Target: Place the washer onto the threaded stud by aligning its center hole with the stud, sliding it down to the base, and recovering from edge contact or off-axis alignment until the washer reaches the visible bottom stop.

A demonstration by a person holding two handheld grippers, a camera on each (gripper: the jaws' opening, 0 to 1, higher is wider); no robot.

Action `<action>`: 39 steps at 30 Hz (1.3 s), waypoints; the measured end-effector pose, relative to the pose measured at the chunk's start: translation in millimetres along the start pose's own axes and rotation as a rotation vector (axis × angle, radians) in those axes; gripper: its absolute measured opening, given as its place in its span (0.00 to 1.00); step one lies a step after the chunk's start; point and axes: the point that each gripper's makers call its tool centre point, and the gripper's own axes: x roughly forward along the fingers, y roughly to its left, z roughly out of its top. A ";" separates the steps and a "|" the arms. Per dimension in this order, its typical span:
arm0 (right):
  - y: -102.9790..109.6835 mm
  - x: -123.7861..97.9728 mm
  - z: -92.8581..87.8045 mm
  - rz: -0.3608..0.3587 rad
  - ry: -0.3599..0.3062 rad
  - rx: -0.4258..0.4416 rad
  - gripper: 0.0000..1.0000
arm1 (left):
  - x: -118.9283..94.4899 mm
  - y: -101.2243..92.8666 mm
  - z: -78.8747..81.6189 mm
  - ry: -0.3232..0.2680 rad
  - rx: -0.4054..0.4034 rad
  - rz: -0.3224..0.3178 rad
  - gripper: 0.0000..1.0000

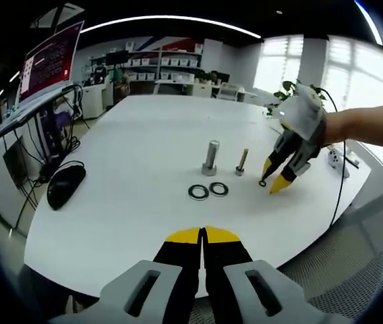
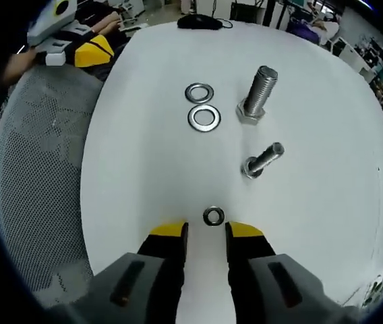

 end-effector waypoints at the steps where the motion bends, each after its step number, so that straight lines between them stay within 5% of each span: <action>1: 0.3 0.4 0.2 0.003 0.031 -0.021 0.24 | -0.1 -0.3 -0.1 0.001 0.001 0.000 0.00; 6: -2.4 1.6 1.0 0.025 0.077 0.008 0.24 | 0.0 -0.4 -1.2 0.007 0.003 -0.002 0.00; 13: -4.9 1.7 1.9 0.016 0.042 0.036 0.22 | -0.1 -1.0 -0.8 0.004 0.004 -0.006 0.00; 39: -6.1 3.4 7.6 0.010 0.086 -0.074 0.17 | 1.1 -1.1 -0.8 0.004 0.004 -0.008 0.00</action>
